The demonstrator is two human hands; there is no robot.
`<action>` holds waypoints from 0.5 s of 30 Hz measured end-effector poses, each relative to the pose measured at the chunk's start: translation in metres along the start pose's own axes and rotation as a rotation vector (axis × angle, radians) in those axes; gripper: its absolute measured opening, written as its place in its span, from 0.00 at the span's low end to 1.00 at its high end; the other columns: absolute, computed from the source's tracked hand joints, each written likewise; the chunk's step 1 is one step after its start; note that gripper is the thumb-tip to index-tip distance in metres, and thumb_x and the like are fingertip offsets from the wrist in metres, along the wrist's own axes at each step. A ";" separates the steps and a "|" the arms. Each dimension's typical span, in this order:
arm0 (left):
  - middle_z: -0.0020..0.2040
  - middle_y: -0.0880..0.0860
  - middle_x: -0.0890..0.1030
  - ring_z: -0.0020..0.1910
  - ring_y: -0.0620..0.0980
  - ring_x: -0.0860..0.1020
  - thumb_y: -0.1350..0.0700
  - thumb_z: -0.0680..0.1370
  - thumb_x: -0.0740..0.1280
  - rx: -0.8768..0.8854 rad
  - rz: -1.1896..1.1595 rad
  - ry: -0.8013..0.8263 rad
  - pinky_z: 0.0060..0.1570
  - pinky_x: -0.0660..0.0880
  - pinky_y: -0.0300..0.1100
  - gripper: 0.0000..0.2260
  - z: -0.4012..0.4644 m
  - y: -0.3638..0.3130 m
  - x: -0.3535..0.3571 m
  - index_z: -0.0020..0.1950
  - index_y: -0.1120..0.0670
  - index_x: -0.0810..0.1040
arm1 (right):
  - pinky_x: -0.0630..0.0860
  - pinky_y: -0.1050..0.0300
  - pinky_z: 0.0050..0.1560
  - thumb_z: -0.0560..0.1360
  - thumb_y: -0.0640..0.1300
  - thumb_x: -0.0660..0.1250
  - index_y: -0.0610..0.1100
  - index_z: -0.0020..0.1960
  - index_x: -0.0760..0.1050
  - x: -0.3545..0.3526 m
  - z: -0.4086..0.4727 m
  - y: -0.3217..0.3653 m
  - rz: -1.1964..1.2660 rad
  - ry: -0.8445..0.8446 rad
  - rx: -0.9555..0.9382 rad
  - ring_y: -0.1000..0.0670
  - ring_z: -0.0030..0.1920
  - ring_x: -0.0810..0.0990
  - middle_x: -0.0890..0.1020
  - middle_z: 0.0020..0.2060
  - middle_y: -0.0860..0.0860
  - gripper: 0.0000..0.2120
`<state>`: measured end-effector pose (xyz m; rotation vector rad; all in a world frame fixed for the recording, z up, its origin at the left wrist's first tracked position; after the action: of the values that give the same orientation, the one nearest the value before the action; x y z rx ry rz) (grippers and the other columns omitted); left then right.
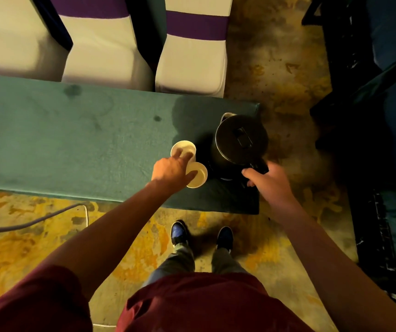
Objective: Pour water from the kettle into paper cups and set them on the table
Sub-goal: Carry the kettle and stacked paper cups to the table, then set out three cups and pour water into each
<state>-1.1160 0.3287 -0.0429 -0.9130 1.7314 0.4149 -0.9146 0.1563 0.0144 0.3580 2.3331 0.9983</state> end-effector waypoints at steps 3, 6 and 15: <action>0.76 0.52 0.66 0.54 0.61 0.81 0.36 0.77 0.62 0.014 -0.016 -0.032 0.48 0.77 0.50 0.27 -0.006 0.002 -0.002 0.74 0.44 0.65 | 0.72 0.63 0.34 0.75 0.47 0.74 0.52 0.47 0.80 -0.002 0.000 0.004 0.001 0.039 0.016 0.62 0.32 0.83 0.85 0.31 0.55 0.04; 0.76 0.52 0.66 0.55 0.61 0.81 0.36 0.77 0.63 0.016 -0.066 -0.069 0.49 0.79 0.51 0.27 -0.012 0.001 -0.007 0.73 0.44 0.66 | 0.71 0.64 0.35 0.76 0.45 0.73 0.50 0.50 0.80 -0.002 -0.001 0.008 0.006 0.078 0.034 0.62 0.33 0.84 0.86 0.39 0.51 0.04; 0.63 0.56 0.77 0.43 0.60 0.83 0.46 0.80 0.62 -0.115 -0.226 -0.450 0.37 0.76 0.49 0.16 -0.031 0.032 -0.041 0.66 0.50 0.75 | 0.73 0.55 0.42 0.72 0.65 0.71 0.48 0.66 0.72 -0.025 -0.022 0.057 -0.472 -0.117 -0.206 0.50 0.54 0.78 0.78 0.54 0.53 0.31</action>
<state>-1.1554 0.3433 0.0008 -0.9973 1.1915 0.5285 -0.9070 0.1717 0.0781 -0.2044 2.0467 0.9371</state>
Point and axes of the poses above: each hand's wrist, its own z-axis towards the middle knuckle, its own x-axis out of the palm, y = z × x, the point moved 4 cm from there along z, towards the middle knuckle
